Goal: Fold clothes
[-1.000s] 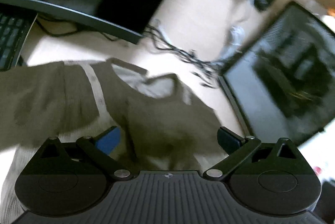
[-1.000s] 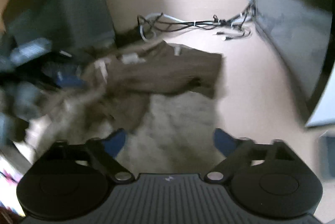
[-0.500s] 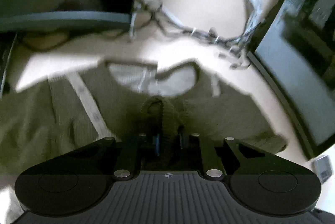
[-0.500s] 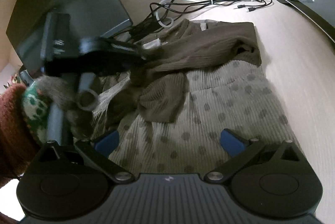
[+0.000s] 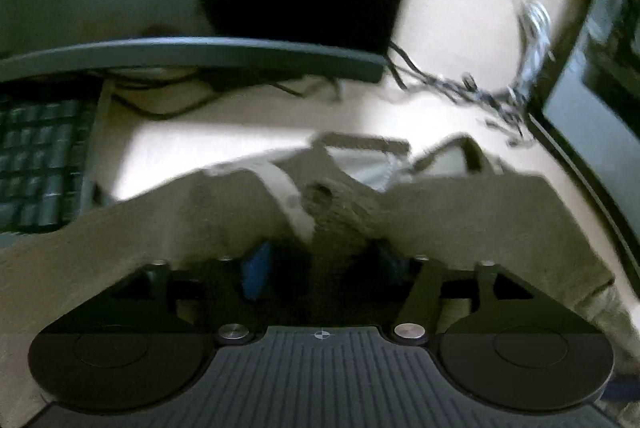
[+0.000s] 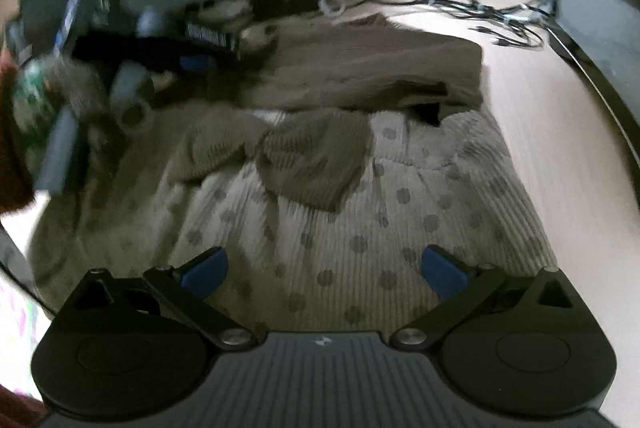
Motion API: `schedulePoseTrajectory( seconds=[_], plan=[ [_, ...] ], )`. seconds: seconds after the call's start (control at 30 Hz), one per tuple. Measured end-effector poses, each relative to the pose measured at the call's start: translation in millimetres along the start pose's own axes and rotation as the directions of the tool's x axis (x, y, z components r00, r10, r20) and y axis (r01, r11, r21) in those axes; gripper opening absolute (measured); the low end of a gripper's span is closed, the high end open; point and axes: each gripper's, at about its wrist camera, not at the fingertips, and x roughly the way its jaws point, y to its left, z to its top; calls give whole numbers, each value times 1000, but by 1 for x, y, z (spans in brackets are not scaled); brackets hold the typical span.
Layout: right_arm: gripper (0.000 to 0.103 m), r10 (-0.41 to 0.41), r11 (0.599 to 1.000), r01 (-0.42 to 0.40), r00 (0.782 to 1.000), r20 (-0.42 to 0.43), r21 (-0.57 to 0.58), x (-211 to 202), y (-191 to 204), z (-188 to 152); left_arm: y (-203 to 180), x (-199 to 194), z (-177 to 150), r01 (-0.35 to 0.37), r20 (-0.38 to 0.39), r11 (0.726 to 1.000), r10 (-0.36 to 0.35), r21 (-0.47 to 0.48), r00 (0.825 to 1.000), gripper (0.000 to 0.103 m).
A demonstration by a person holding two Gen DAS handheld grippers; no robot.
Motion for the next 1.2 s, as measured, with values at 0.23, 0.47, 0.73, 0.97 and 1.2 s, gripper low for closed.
schedulePoseTrajectory(
  seconds=[0.23, 0.47, 0.73, 0.97, 1.2],
  plan=[
    [103, -2, 999, 8, 991, 134, -46, -33, -9, 32, 21, -56, -1, 143, 73, 983, -135, -117, 988, 84],
    [103, 26, 984, -73, 961, 275, 160, -5, -42, 82, -3, -4, -5, 280, -35, 933, -295, -225, 955, 87],
    [103, 135, 953, -163, 983, 122, 256, 62, -62, 101, 51, -112, -41, 139, 112, 945, -110, -296, 988, 89],
    [103, 115, 961, -149, 981, 156, 235, 17, -47, 97, 163, -214, -95, -246, 145, 810, 374, -532, 916, 91],
    [103, 100, 961, -149, 972, 212, 231, -36, -34, 91, 199, -174, -101, -256, 51, 779, 345, -572, 937, 86]
  ],
)
